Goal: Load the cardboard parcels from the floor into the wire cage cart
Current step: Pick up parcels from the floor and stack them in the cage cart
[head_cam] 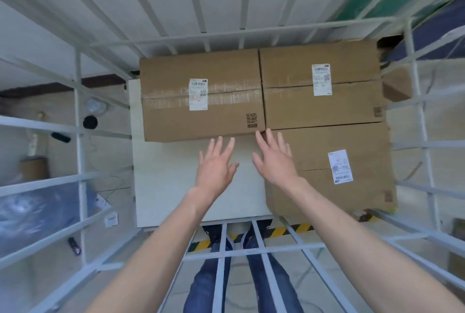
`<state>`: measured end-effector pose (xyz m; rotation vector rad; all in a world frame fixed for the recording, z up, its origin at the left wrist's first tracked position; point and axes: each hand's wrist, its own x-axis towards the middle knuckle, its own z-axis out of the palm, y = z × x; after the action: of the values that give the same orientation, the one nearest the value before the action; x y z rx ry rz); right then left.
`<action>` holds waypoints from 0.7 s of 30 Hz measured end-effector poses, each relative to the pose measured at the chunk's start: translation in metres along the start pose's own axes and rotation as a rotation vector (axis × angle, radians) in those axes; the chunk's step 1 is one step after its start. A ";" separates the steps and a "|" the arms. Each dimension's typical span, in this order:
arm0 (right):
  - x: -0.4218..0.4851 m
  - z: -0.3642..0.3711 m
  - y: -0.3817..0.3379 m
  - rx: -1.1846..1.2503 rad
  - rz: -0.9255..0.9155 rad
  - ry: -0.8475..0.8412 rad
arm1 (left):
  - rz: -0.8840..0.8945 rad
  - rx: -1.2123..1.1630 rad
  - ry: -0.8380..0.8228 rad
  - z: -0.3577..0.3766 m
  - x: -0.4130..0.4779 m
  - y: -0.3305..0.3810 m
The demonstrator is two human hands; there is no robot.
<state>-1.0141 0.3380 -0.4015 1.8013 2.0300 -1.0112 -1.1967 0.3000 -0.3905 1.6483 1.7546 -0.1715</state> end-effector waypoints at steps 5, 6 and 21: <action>-0.111 -0.058 -0.011 -0.007 -0.022 0.045 | 0.059 0.014 0.021 -0.058 -0.096 0.084; -0.134 -0.068 -0.012 -0.008 -0.016 0.046 | 0.090 0.046 0.012 -0.066 -0.113 0.097; -0.439 -0.127 0.064 0.177 0.494 0.457 | 0.686 0.331 -0.088 -0.080 -0.262 0.305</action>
<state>-0.8295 0.0785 -0.0679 2.6467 1.5872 -0.6897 -0.9681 0.1825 -0.0711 2.3446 1.0477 -0.2134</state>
